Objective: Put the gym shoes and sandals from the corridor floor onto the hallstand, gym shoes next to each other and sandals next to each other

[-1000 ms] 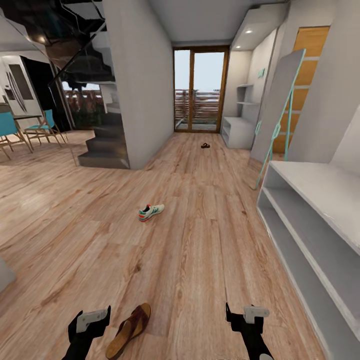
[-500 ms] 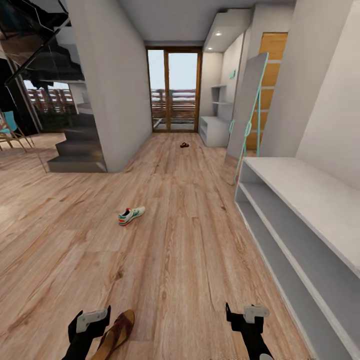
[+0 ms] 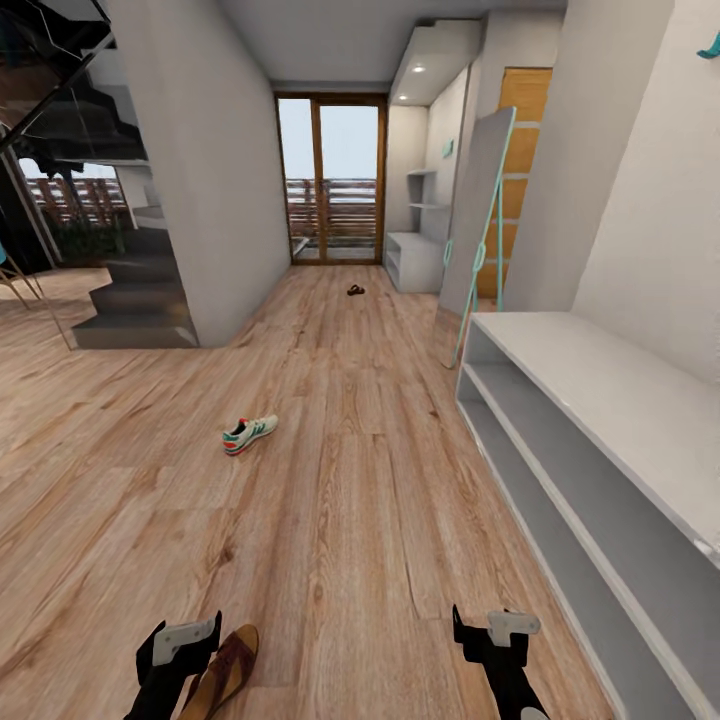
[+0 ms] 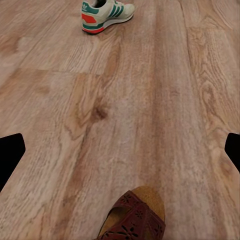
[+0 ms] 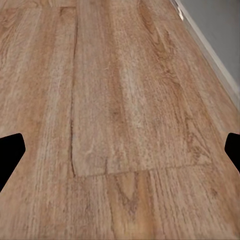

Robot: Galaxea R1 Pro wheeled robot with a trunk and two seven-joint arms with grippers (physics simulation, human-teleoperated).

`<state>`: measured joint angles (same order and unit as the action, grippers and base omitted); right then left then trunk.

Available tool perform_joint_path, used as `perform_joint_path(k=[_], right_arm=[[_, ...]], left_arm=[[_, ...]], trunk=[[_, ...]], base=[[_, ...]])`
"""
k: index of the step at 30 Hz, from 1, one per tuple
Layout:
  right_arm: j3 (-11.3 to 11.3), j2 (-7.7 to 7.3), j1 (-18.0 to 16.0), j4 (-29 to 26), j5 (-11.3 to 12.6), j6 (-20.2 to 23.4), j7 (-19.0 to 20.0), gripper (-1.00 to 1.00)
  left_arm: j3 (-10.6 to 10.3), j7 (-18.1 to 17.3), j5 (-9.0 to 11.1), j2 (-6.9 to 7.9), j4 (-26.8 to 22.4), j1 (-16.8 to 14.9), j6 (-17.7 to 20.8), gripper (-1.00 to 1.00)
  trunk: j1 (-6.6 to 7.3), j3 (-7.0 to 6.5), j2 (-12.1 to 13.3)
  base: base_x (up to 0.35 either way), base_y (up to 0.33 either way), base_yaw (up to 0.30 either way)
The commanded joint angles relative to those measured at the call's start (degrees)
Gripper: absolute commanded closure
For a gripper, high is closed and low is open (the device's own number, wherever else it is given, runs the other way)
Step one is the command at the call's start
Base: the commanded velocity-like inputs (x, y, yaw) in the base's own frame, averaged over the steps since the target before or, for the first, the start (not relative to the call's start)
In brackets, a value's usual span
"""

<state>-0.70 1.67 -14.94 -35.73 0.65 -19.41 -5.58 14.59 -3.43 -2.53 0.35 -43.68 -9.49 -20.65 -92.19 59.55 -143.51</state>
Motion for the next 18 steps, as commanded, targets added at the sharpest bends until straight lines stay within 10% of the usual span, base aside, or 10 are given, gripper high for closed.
perform_joint_path(k=[1, 18], right_arm=[[0.0, -0.04, 0.0, 0.0, 0.0, 0.0, 0.0, -1.00], [0.0, -0.17, 0.0, 0.0, 0.0, 0.0, -0.1, -1.00]], left_arm=[[0.0, 0.0, 0.0, 0.00, 0.0, 0.0, 0.0, -1.00], [0.0, 0.0, 0.0, 0.00, 0.0, 0.0, 0.0, -1.00]], trunk=[[0.00, 0.00, 0.0], [0.00, 0.00, 0.0]], base=[[0.000, 0.000, -0.028], [0.000, 0.000, -0.007]])
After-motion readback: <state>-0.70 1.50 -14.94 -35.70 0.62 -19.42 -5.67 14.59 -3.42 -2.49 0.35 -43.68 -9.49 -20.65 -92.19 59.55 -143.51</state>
